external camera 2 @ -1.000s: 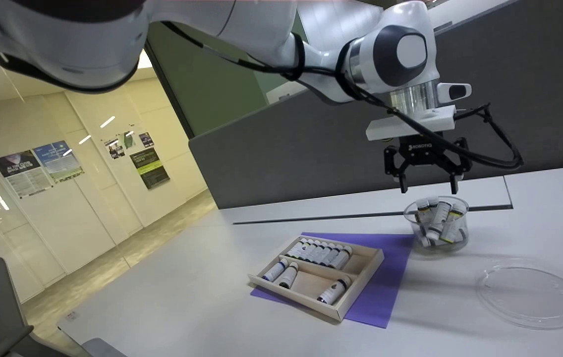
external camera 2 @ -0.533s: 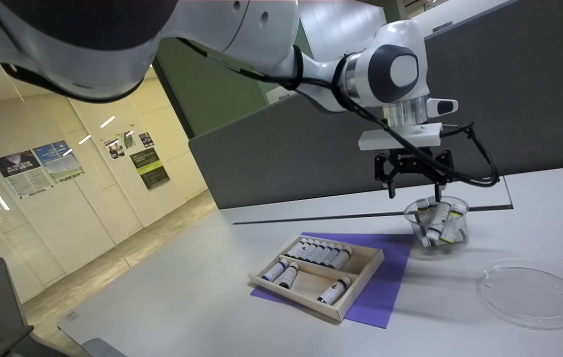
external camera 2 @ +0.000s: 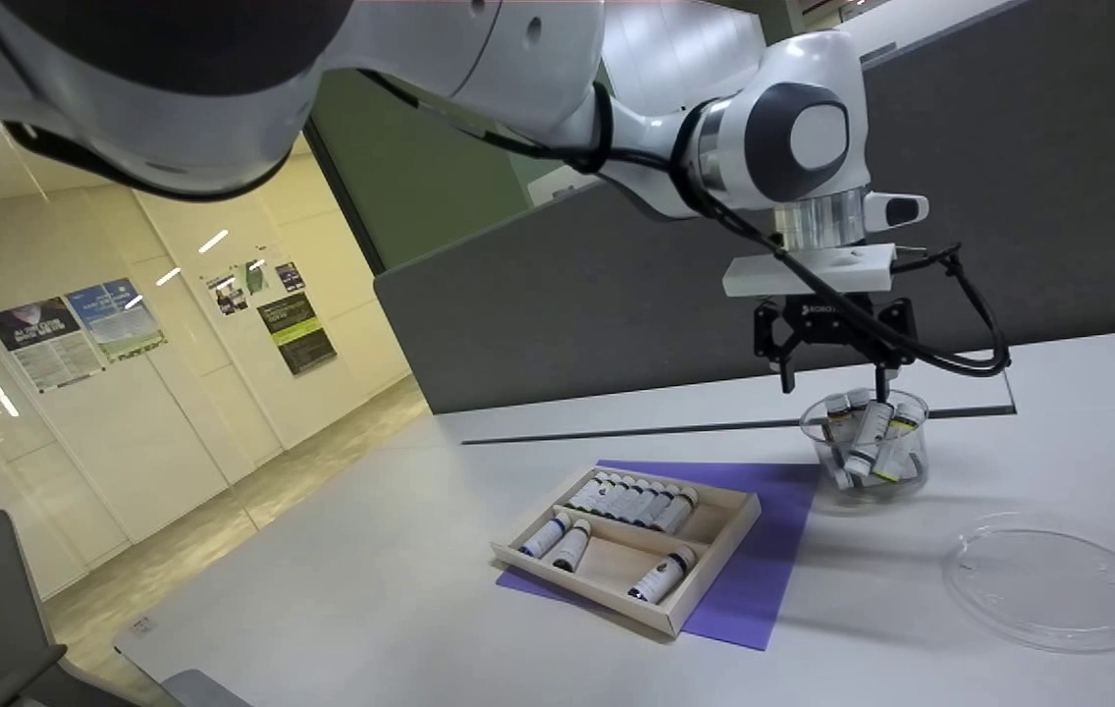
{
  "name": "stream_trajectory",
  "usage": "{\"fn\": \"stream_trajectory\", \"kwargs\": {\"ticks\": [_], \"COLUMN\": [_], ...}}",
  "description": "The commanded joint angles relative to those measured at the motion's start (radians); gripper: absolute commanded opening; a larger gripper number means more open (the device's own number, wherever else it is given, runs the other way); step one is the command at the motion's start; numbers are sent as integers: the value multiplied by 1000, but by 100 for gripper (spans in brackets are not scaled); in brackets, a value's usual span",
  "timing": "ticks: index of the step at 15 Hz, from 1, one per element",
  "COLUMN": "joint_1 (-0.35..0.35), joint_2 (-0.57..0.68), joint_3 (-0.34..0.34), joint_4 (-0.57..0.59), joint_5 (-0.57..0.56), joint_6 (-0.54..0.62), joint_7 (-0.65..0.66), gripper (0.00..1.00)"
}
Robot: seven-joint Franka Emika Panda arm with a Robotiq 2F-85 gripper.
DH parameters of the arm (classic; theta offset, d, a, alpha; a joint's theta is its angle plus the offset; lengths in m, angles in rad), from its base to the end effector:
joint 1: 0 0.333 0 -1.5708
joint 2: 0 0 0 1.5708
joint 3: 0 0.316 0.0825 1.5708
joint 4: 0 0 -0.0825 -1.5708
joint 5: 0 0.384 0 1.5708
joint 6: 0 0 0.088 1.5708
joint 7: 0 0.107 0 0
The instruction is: Take one bottle from the container and place it on the bottom part of the tray
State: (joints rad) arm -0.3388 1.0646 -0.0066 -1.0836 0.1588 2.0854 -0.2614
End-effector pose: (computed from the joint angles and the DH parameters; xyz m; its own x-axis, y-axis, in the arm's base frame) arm 0.7226 -0.2499 0.1618 0.9865 -0.1603 -0.0324 -0.1633 -0.9766 -0.1399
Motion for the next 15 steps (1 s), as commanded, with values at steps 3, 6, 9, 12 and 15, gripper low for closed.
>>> {"fn": "stream_trajectory", "kwargs": {"ticks": [3, 6, 9, 12, 15], "joint_1": [-23, -27, -27, -32, -41], "joint_2": [10, 9, 8, 4, -5], "joint_3": [10, 13, 13, 14, 16], "joint_4": [3, -15, -28, -51, -90], "joint_5": [18, 22, 29, 40, 53], "joint_6": [-1, 6, 14, 23, 38], "joint_7": [-7, -12, -17, -26, -36], "gripper": [100, 100, 100, 100, 100]}}
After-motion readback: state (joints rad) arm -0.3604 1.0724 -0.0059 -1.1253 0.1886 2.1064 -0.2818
